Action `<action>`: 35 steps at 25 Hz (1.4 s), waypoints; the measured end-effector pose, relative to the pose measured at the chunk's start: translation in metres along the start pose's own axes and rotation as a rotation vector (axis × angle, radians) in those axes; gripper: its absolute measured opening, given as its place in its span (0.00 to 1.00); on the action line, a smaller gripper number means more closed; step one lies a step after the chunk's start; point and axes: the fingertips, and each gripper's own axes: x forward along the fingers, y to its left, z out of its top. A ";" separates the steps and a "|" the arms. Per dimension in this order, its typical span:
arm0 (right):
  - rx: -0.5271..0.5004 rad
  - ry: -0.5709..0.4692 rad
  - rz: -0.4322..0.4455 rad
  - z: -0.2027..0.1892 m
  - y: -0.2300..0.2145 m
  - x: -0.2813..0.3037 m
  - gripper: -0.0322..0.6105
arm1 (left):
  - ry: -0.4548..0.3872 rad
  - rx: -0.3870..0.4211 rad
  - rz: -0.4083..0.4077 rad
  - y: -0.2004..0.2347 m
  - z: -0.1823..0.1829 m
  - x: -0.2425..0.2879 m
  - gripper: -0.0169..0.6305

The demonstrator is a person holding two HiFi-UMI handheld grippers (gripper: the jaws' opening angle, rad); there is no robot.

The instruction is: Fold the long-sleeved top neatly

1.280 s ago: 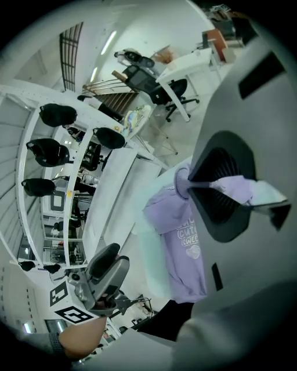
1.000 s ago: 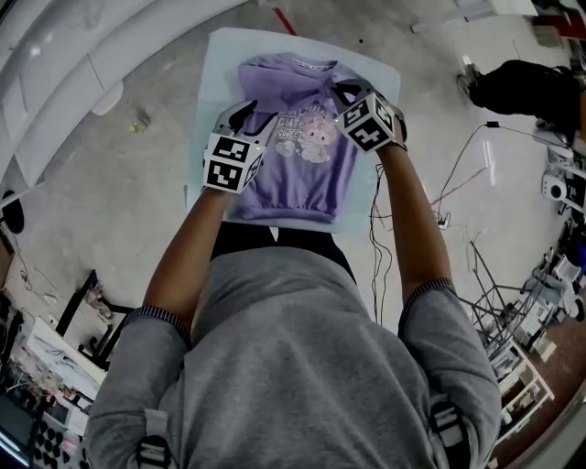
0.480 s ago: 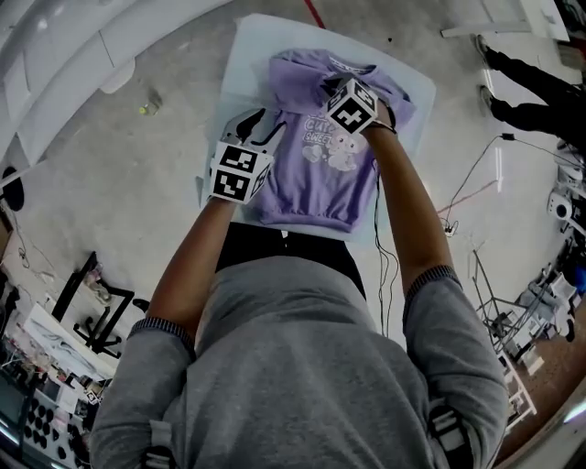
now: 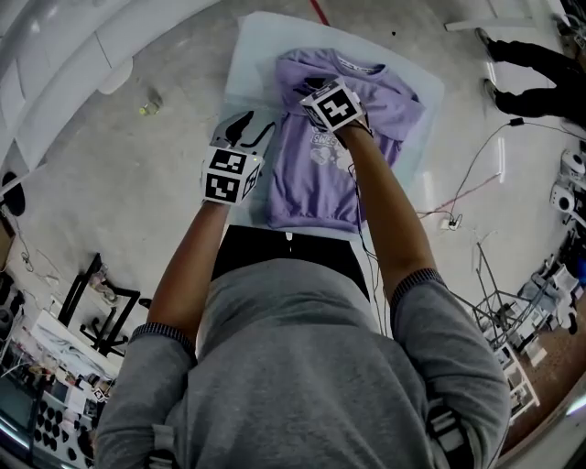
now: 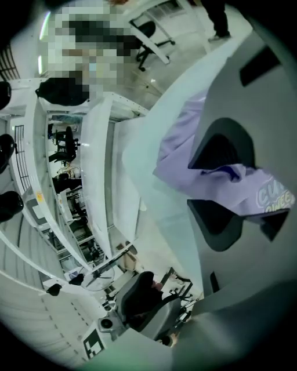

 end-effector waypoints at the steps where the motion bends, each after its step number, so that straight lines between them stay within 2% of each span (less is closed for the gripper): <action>1: 0.012 -0.014 0.018 0.003 0.005 0.000 0.34 | 0.006 0.000 -0.002 0.002 -0.002 0.000 0.36; 5: 0.047 -0.062 0.025 0.008 0.014 -0.018 0.37 | 0.040 0.006 -0.028 0.001 -0.013 0.000 0.36; 10: 0.114 -0.131 -0.075 -0.011 -0.001 -0.063 0.40 | 0.065 0.051 -0.073 -0.009 -0.015 -0.001 0.36; 17: 0.223 -0.174 -0.190 -0.078 -0.007 -0.121 0.44 | 0.114 0.130 -0.129 -0.026 -0.030 -0.003 0.36; 22: 0.247 -0.145 -0.218 -0.147 0.010 -0.147 0.45 | 0.160 0.151 -0.122 -0.037 -0.062 -0.011 0.36; 25: 0.224 -0.134 -0.199 -0.185 0.029 -0.159 0.45 | 0.183 0.173 -0.106 -0.048 -0.086 -0.020 0.36; 29: 0.139 -0.104 -0.166 -0.226 0.056 -0.171 0.46 | 0.204 0.228 -0.085 -0.064 -0.113 -0.033 0.36; 31: 0.082 -0.107 -0.139 -0.241 0.074 -0.174 0.46 | 0.207 0.288 -0.099 -0.077 -0.125 -0.043 0.36; 35: -0.060 -0.094 -0.076 -0.266 0.115 -0.179 0.46 | 0.221 0.475 -0.179 -0.112 -0.152 -0.060 0.36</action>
